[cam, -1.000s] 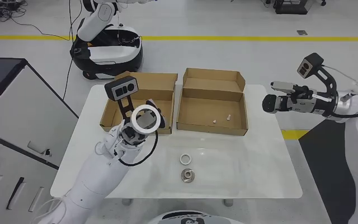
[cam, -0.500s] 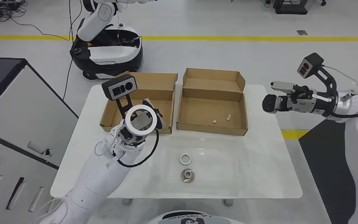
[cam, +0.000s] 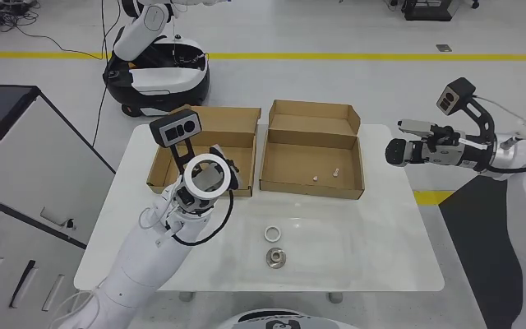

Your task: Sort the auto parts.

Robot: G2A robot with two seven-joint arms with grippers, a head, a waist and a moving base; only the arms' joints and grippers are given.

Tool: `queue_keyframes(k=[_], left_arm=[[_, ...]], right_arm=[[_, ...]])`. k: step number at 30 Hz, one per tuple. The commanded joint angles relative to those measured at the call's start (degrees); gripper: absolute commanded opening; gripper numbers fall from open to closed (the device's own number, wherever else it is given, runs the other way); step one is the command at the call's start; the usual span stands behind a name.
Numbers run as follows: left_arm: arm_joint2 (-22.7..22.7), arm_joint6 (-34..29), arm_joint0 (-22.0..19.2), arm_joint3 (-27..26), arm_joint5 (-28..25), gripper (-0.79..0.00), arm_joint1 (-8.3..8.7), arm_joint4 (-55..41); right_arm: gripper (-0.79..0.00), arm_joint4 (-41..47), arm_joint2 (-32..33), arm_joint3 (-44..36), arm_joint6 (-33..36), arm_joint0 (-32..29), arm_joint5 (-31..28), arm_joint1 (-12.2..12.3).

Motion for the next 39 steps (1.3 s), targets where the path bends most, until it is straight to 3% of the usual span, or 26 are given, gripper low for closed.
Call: queue_keyframes(k=[1, 8, 17, 29, 39], left_arm=[[0.0, 0.0, 0.0, 0.0, 0.0, -0.785, 0.0, 0.0], [-3.1, 7.4, -0.2, 1.4, 5.9, -0.785, -0.3, 8.5], [-6.1, 20.9, -0.6, 5.9, 18.2, -0.785, -0.98, 23.2], [-9.4, 24.3, 0.5, 5.3, 31.0, -0.785, -0.6, 42.3], [-9.2, 23.8, -5.2, 8.0, 41.5, -0.785, -0.8, 53.2]], right_arm=[[0.0, 0.0, 0.0, 0.0, 0.0, 0.0, 0.0, 0.0], [0.0, 0.0, 0.0, 0.0, 0.0, 0.0, 0.0, 0.0], [0.0, 0.0, 0.0, 0.0, 0.0, 0.0, 0.0, 0.0], [0.0, 0.0, 0.0, 0.0, 0.0, 0.0, 0.0, 0.0], [0.0, 0.0, 0.0, 0.0, 0.0, 0.0, 0.0, 0.0]])
